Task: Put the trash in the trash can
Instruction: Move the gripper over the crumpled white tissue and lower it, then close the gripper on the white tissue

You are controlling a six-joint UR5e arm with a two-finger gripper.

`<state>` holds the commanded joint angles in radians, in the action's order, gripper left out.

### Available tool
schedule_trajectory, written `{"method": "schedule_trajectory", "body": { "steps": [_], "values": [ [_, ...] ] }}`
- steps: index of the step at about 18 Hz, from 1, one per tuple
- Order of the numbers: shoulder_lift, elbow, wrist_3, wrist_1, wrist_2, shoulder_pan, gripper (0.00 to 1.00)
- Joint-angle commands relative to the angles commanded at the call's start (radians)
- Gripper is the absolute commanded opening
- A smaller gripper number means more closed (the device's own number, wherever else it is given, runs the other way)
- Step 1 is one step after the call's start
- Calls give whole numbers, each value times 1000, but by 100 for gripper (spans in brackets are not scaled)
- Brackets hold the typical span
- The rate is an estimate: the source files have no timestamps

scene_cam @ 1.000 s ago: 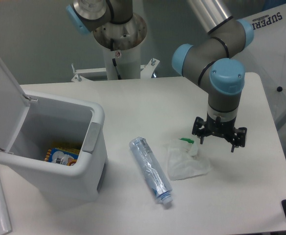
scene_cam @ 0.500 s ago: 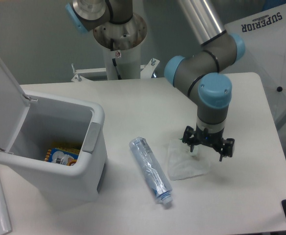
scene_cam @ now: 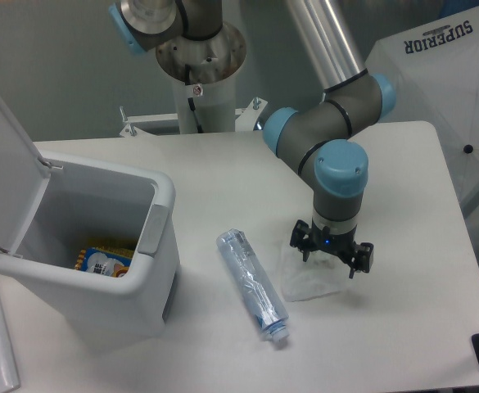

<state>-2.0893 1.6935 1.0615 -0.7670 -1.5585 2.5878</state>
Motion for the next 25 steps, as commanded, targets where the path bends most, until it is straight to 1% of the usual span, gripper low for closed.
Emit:
{"method": "schedule_trajectory", "body": {
  "steps": [5,7,9,10,11,13,14,18,22,25],
  "values": [
    [-3,18,17,-2,-2,-34,99],
    [-24,17,15,-2,-3,-43,92],
    [-29,20,18,-2,-15,-46,76],
    [-32,25,18,-2,-35,-48,71],
    [-40,22,18,-2,-50,-54,63],
    [-40,17,22,-2,-60,-57,15],
    [-38,17,20,-3,-61,-57,0],
    [-31,6,22,-6,-52,-52,0],
    [3,0,20,-14,-51,-37,0],
    [5,-5,20,-15,-52,-34,0]
  ]
}}
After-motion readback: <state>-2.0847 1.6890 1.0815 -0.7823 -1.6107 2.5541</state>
